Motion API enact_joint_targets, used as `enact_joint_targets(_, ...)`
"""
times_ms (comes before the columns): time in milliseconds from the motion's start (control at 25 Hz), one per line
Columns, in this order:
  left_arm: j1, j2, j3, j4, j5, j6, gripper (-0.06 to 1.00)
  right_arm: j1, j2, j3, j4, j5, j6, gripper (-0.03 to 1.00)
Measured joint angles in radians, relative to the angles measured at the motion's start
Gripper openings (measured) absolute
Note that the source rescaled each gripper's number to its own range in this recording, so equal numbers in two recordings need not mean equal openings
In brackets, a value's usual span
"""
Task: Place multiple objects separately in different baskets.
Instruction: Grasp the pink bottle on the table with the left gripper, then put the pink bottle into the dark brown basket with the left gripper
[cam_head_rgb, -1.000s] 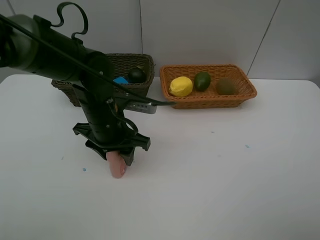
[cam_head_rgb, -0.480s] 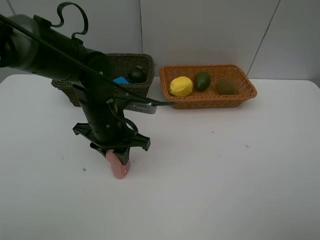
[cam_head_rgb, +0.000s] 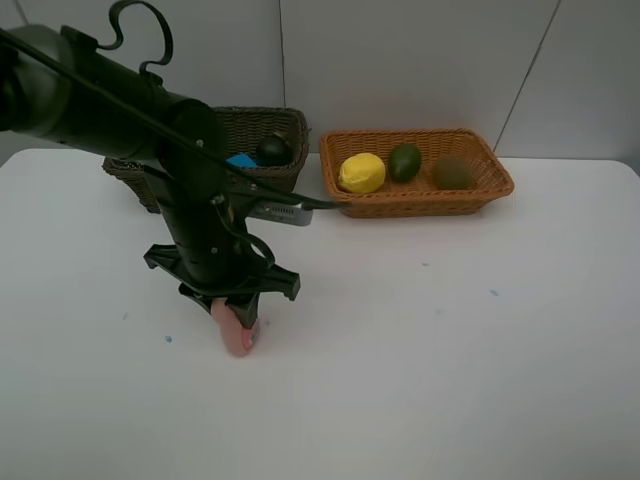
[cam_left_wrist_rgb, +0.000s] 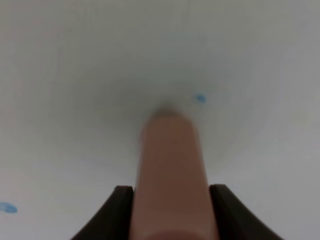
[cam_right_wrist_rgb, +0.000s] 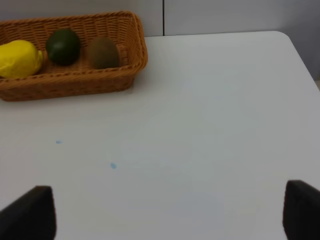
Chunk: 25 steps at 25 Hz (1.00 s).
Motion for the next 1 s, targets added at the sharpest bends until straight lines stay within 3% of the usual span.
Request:
enact_joint_targets(200,0.005,-0.095,-0.051,0.012,0.052,0.000,0.39,0.000,0.000,0.000,0.000,0.000,0.000,1.00)
enact_joint_targets(440,0.018,-0.135,-0.256,0.127,0.183,0.000,0.39,0.000,0.000,0.000,0.000,0.000,0.000,1.00)
enact_joint_targets(720,0.073,-0.135,-0.483,0.247,0.285,0.000,0.39,0.000,0.000,0.000,0.000,0.000,0.000,1.00)
enact_joint_targets(1000,0.161,-0.134,-0.557,0.274,0.310,0.000,0.39,0.000,0.000,0.000,0.000,0.000,0.000,1.00)
